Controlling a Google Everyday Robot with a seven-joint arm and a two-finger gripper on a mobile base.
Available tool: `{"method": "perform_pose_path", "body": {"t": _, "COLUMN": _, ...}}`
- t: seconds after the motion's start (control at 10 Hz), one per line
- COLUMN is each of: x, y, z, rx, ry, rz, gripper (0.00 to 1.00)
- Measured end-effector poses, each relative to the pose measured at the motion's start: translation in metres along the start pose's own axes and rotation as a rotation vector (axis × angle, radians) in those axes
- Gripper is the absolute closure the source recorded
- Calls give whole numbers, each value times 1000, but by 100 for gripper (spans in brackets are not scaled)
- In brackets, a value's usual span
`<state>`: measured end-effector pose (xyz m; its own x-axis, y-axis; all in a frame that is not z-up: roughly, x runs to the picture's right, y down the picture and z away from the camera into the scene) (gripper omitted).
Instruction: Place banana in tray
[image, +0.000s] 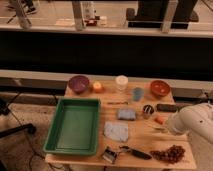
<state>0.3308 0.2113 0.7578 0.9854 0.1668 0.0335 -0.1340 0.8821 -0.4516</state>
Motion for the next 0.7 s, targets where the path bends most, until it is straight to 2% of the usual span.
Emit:
{"method": "perform_pose_path", "body": {"t": 0.1, "x": -2, "y": -1, "z": 4, "rx": -5, "ry": -10, "rz": -10, "gripper": 100}}
{"method": "perform_pose_path", "body": {"t": 0.3, "x": -26, "y": -6, "z": 11, "rx": -5, "ry": -44, "rz": -67, "gripper": 100}}
{"method": "perform_pose_path", "body": {"t": 0.5, "x": -60, "y": -9, "z": 14, "rx": -5, "ry": -70, "rz": -133, "gripper": 100}}
{"method": "perform_pose_path", "body": {"t": 0.7, "x": -114, "y": -12, "z": 14, "rx": 0, "ry": -104, "rz": -243, "gripper": 100}}
